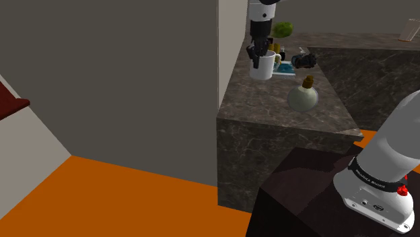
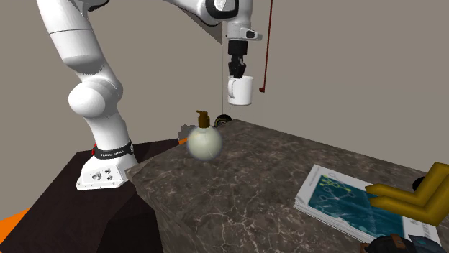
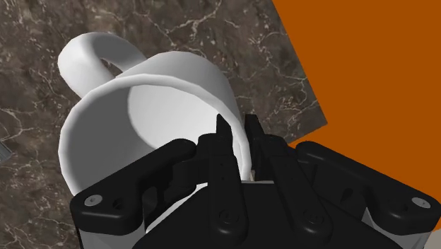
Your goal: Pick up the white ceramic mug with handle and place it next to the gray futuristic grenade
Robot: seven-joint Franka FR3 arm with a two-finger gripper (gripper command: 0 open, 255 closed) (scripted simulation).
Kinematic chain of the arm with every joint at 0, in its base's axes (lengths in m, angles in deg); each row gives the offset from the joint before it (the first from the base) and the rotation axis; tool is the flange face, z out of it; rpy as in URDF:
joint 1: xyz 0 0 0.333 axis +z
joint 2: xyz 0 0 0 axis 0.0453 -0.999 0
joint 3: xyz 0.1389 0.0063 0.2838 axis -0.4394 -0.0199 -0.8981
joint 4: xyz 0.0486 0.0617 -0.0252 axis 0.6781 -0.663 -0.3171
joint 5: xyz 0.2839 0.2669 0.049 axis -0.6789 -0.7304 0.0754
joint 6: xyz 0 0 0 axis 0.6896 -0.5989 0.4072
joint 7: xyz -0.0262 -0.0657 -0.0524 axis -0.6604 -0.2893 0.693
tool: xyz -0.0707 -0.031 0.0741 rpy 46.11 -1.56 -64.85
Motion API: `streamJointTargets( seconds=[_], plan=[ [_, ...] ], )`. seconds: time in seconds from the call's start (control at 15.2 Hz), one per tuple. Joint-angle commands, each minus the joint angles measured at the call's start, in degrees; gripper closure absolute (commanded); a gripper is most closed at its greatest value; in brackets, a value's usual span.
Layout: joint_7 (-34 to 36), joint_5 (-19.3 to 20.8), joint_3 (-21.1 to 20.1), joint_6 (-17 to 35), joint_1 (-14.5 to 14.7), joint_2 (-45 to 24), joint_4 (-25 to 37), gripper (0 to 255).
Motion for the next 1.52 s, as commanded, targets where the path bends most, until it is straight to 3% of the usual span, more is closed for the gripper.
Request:
streamJointTargets(
  seconds=[0.0,0.79,1.45],
  plan=[
    [0.03,-0.02,-0.02,-1.73,0.02,0.17,1.55,255],
    [-14.94,2.28,8.95,-1.95,-6.70,0.84,1.47,255],
    [-28.92,2.84,16.89,-2.11,-12.79,-4.71,7.72,255]
  ],
)
